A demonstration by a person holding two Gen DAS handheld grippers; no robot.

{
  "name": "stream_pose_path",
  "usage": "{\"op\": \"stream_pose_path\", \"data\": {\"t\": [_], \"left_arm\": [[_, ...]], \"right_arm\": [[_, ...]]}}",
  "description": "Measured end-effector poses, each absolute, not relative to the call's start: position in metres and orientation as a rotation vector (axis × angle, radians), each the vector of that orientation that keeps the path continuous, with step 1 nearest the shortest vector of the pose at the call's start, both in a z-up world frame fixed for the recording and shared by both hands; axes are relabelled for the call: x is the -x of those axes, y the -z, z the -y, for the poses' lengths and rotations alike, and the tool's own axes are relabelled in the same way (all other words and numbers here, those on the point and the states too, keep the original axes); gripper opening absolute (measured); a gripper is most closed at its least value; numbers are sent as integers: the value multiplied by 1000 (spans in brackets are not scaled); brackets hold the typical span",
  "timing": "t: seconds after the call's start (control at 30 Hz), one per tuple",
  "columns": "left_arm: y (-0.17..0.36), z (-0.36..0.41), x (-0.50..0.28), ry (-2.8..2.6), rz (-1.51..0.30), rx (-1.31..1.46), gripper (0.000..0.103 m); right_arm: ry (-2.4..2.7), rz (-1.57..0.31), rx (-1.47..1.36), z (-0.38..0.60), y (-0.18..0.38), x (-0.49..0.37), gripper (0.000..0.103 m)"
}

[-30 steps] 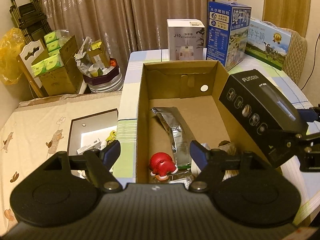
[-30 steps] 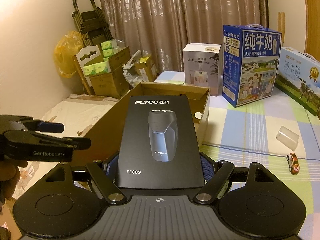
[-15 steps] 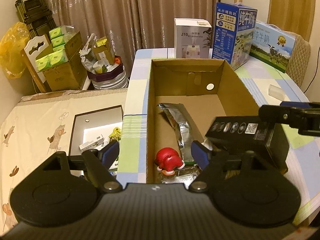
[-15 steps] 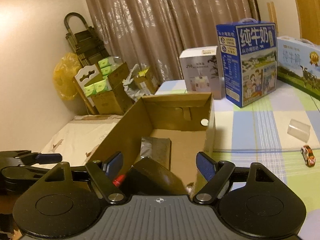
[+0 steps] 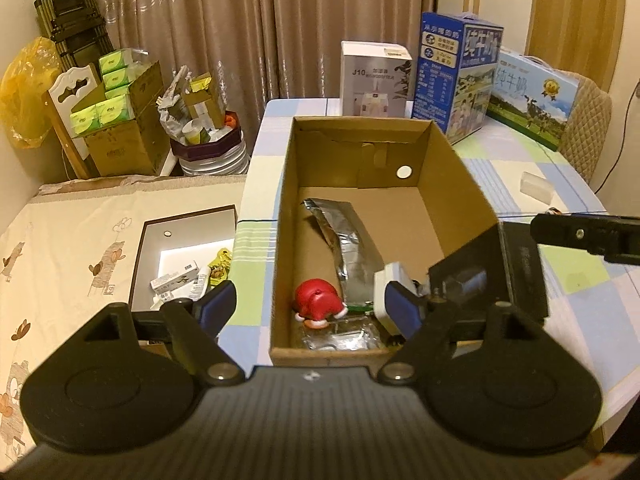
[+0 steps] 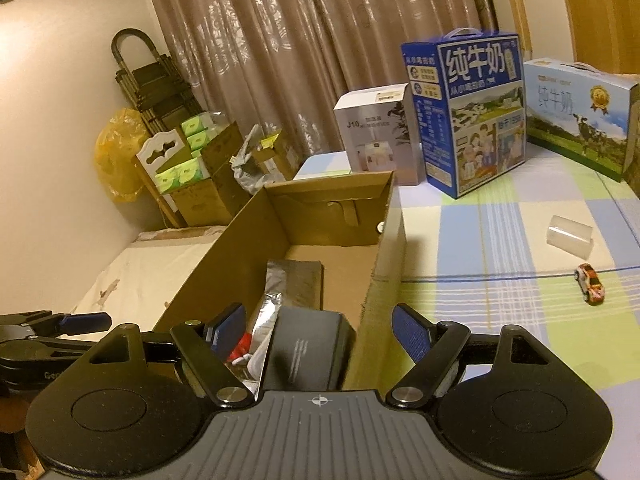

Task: Organize objects
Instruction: 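Lower the black FLYCO shaver box into the cardboard box and open the right tool, then withdraw both open tools from the box toward the toy car and plastic cup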

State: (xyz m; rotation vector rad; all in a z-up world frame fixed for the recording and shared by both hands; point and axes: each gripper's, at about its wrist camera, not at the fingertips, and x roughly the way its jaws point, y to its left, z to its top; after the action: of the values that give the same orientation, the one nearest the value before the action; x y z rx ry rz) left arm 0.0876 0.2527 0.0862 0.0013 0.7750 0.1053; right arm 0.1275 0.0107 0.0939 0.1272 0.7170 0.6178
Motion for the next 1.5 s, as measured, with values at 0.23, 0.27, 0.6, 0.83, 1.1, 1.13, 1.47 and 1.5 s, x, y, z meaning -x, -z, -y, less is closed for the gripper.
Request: {"op": "stream_pose_path", "data": {"t": [0.23, 0.27, 0.6, 0.83, 1.1, 1.13, 1.47, 1.5], "left_arm": [[-94, -245, -74, -97, -757, 13, 80], [-95, -244, -74, -96, -755, 15, 81], [-88, -246, -79, -100, -768, 26, 81], [-85, -247, -79, -107, -779, 25, 81], [-92, -241, -68, -111, -769, 26, 81], [-94, -239, -67, -111, -767, 24, 81], [-108, -212, -53, -96, -754, 9, 83], [-108, -209, -51, -94, -755, 12, 84]], "right_arm": [[-617, -732, -89, 4, -96, -107, 77], [-611, -740, -68, 2, -94, -105, 77], [-615, -812, 23, -21, -47, -124, 77], [-630, -805, 33, -30, -49, -136, 77], [-646, -812, 14, -12, -56, -113, 77], [-644, -810, 8, -8, -58, -111, 77], [-607, -765, -28, 36, -85, -86, 77], [-603, -762, -31, 40, -87, -84, 77]]}}
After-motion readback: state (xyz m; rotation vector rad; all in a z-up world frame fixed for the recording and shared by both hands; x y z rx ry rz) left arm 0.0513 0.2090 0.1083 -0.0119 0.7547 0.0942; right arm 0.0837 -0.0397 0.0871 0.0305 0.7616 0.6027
